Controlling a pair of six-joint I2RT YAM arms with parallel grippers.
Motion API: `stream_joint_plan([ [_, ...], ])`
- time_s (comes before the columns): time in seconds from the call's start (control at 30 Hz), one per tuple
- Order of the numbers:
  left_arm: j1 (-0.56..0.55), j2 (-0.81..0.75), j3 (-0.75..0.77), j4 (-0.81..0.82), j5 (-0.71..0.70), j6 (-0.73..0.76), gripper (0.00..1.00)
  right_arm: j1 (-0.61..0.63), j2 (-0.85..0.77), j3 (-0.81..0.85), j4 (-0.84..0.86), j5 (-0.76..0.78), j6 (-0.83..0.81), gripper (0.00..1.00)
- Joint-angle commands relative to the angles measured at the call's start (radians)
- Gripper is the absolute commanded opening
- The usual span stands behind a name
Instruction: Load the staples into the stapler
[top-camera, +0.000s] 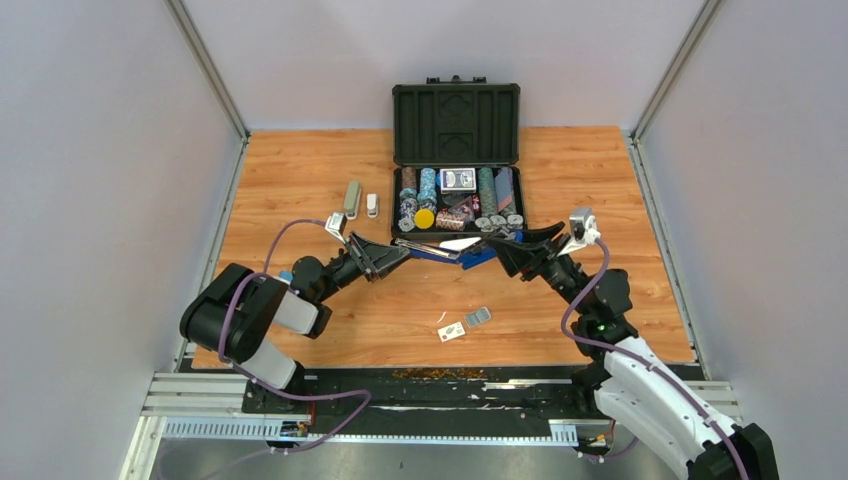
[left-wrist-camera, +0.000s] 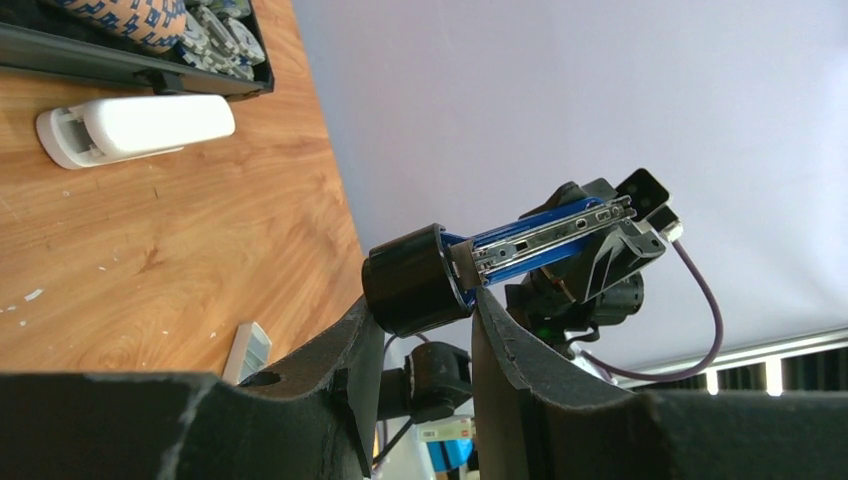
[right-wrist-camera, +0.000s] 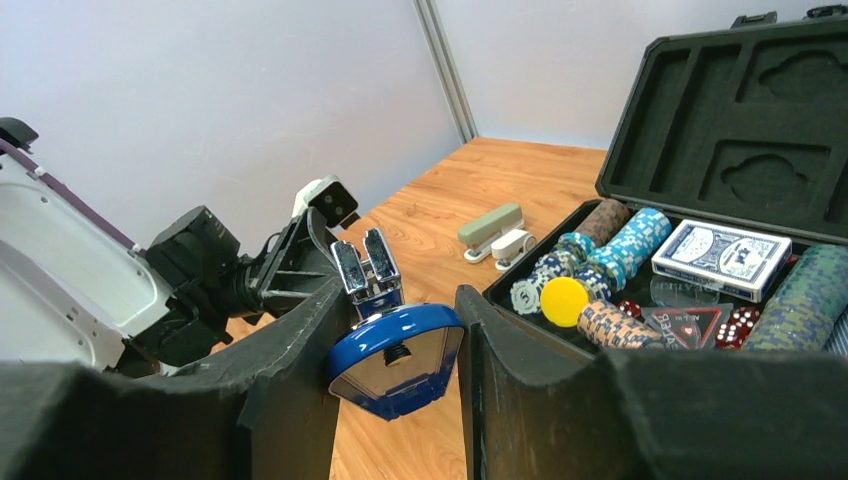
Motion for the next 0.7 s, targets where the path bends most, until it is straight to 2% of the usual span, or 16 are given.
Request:
stream_joint_plan([
  [0.0,0.023,0.001,-0.017,0.069,-0.019,0.047,0.28,-0.012,-0.037,0.114,0.332,0.122,0.038,0.00],
  [0.33,0.023,0.012,-0.021,0.066,-0.002,0.044,0.42,-0.011,-0.005,0.120,0.470,0.225,0.048,0.00],
  [0.53,0.022,-0.009,-0.033,0.058,-0.001,0.043,0.53,-0.013,0.016,0.130,0.519,0.226,0.060,0.00],
  [0.67,0.022,-0.040,-0.033,0.060,0.003,0.044,0.54,-0.013,0.011,0.141,0.483,0.194,0.049,0.00],
])
